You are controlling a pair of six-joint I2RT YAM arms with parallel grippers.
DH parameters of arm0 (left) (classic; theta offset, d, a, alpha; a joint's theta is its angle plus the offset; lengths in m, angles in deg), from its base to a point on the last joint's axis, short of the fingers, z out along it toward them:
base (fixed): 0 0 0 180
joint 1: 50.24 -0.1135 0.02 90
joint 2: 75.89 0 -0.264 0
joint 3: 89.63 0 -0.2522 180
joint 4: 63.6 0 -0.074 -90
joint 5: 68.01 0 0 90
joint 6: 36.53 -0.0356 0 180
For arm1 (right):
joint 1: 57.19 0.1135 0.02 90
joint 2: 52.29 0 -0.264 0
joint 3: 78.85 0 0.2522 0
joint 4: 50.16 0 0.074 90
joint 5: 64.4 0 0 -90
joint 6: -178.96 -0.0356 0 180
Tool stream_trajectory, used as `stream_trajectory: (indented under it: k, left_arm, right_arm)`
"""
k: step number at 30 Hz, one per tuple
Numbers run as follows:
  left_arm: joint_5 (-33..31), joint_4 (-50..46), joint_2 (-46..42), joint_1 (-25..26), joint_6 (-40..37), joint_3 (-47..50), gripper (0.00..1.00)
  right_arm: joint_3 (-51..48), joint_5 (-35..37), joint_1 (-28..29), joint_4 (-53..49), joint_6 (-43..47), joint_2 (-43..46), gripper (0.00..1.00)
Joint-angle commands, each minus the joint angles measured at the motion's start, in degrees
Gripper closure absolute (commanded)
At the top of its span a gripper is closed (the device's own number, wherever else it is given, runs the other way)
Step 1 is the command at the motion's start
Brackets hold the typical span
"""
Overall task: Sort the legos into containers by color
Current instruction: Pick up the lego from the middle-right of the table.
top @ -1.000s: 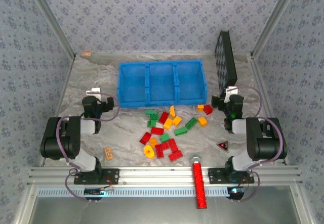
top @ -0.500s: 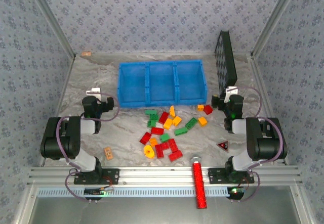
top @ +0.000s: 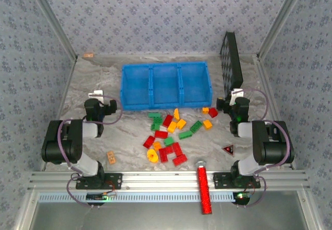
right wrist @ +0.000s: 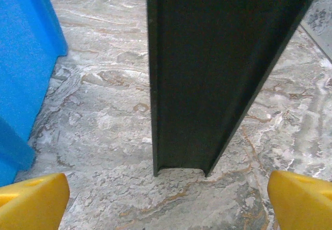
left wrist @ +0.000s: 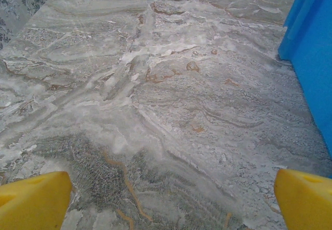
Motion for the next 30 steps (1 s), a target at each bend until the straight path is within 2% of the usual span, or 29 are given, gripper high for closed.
stream_trajectory:
  k: [1,3,5,7,11,13,15,19,24,30]
  left_arm:
    - [-0.69,-5.7,-3.68,0.46,-0.04,-3.76,0.0]
    - [-7.7,-24.73,-8.9,2.27,2.52,-11.75,0.0]
    - [-10.29,-38.19,-12.87,4.16,4.71,-18.81,0.0]
    - [-11.71,-45.72,-16.45,6.85,4.44,-23.4,0.0]
    - [-9.05,-56.01,-22.61,10.61,2.55,-29.33,0.0]
    - [-6.34,-61.48,-24.66,10.86,3.49,-31.74,0.0]
    - [-3.95,-66.51,-26.25,11.21,3.24,-33.48,0.0]
    - [0.62,-72.66,-30.26,11.65,2.41,-34.56,0.0]
    - [6.83,-76.6,-34.26,11.87,1.72,-33.34,0.0]
    - [10.12,-80.43,-36.81,12.61,1.53,-31.53,0.0]
  right_arm:
    - [3.96,-0.28,1.56,-11.66,1.7,7.5,0.0]
    - [8.98,-0.26,1.96,-25.34,-0.08,13.08,0.0]
    - [13.98,0.35,2.39,-38.18,-4.54,17.62,0.0]
    - [17.65,0.61,3.16,-47.8,-9.55,20.46,0.0]
    - [21.26,-1.08,5.58,-61.14,-18.38,23.86,0.0]
    - [21.63,-4.01,6.99,-64.98,-21.32,24.79,0.0]
    - [22.36,-3.78,8.6,-68.68,-23.98,25.04,0.0]
    - [24.43,-4.03,10.42,-73.66,-25.19,24.06,0.08]
    - [25.72,-7.34,10.9,-74.6,-20.11,18.27,0.17]
    - [27.61,-5.41,11.29,-75.04,-12.55,10.25,0.23]
